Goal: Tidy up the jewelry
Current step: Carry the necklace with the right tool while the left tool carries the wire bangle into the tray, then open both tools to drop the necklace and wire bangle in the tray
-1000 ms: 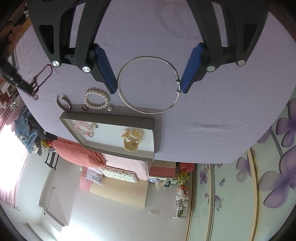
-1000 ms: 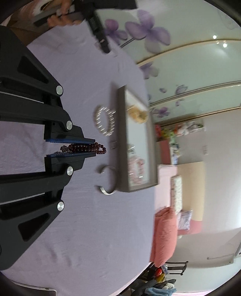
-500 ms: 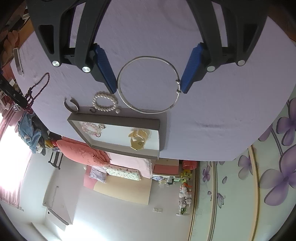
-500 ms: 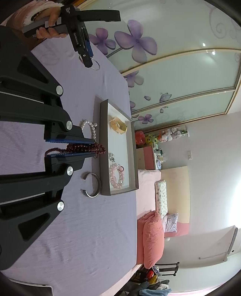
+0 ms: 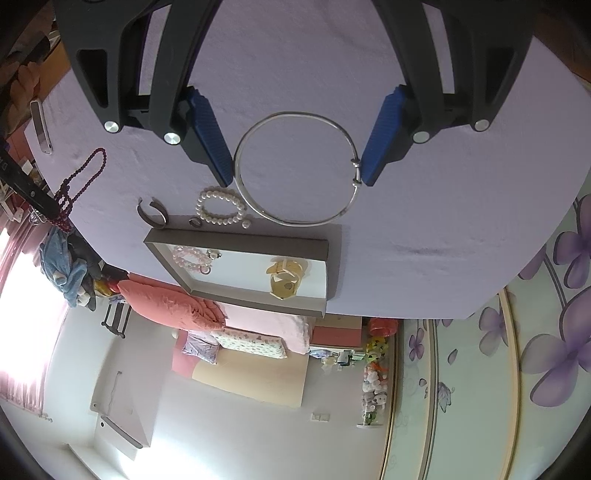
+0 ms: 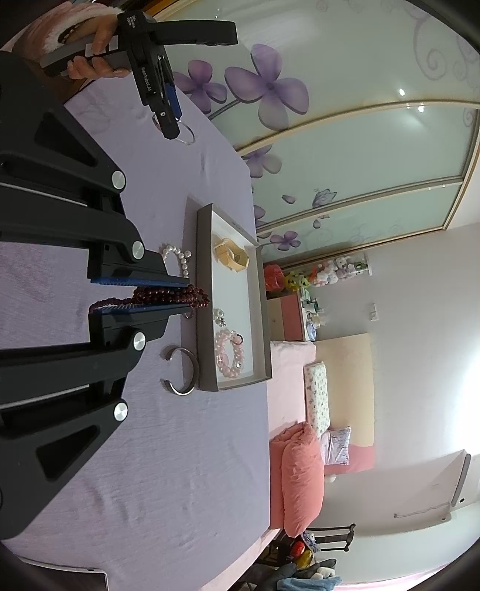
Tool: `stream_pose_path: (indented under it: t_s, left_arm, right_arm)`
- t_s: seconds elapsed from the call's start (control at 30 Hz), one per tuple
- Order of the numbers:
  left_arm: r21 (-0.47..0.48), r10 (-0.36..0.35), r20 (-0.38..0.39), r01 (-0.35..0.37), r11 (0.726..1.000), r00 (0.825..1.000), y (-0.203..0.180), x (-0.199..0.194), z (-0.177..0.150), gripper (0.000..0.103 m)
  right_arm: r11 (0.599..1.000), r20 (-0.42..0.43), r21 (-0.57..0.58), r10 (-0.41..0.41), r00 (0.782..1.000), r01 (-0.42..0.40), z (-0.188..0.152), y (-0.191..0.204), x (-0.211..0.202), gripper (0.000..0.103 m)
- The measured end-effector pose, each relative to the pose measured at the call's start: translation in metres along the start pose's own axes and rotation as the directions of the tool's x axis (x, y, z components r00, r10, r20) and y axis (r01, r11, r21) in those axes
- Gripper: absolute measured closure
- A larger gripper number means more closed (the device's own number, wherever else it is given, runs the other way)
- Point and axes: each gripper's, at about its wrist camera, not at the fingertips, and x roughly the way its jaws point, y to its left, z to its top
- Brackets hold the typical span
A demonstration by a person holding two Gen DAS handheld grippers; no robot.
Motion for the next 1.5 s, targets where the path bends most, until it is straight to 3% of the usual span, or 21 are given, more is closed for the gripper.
stream_pose_path:
  t_s: [0.13,0.33,0.57,0.87,1.23,1.27,1.3,1.37,1.5]
  left_arm:
    - [0.006,-0.004,0.023,0.004,1.0,1.0,-0.005,-0.001,0.009,0.034]
    - [0.018,-0.014,0.123,0.012,1.0,0.992,-0.017,-0.002,0.042,0.034]
    - [0.022,-0.029,0.201,0.025,0.999,0.979,-0.03,0.027,0.084,0.034]
    - [0.02,-0.03,0.21,0.026,0.999,0.977,-0.039,0.086,0.121,0.034]
    - [0.017,-0.034,0.173,0.032,0.999,0.984,-0.039,0.149,0.138,0.034]
    - [0.016,-0.035,0.169,0.032,0.999,0.985,-0.039,0.153,0.138,0.034]
    - [0.016,-0.035,0.164,0.033,0.999,0.986,-0.04,0.158,0.138,0.034]
    - [0.018,-0.034,0.156,0.032,0.999,0.987,-0.041,0.164,0.138,0.034]
    - [0.026,-0.037,0.141,0.034,0.999,0.989,-0.044,0.178,0.135,0.034]
  right_arm:
    - [1.0,0.035,-0.002,-0.011,0.999,0.011,0.008,0.0,-0.002,0.094]
    - [0.998,0.159,-0.043,-0.043,0.986,0.05,0.039,0.004,-0.003,0.094]
    - [0.999,0.234,-0.026,-0.025,0.972,0.032,0.073,-0.004,0.03,0.094]
    - [1.0,0.173,0.013,-0.017,0.985,0.015,0.09,-0.021,0.099,0.094]
    - [0.998,0.079,0.059,0.003,0.997,-0.007,0.095,-0.032,0.169,0.093]
    - [0.998,0.061,0.068,0.005,0.998,-0.009,0.092,-0.034,0.174,0.088]
    - [0.997,0.049,0.074,0.008,0.999,-0.011,0.091,-0.036,0.176,0.07]
    - [0.997,0.056,0.08,0.003,0.998,-0.007,0.088,-0.037,0.177,0.048]
    - [0.997,0.063,0.079,-0.012,0.998,0.007,0.085,-0.042,0.174,0.048]
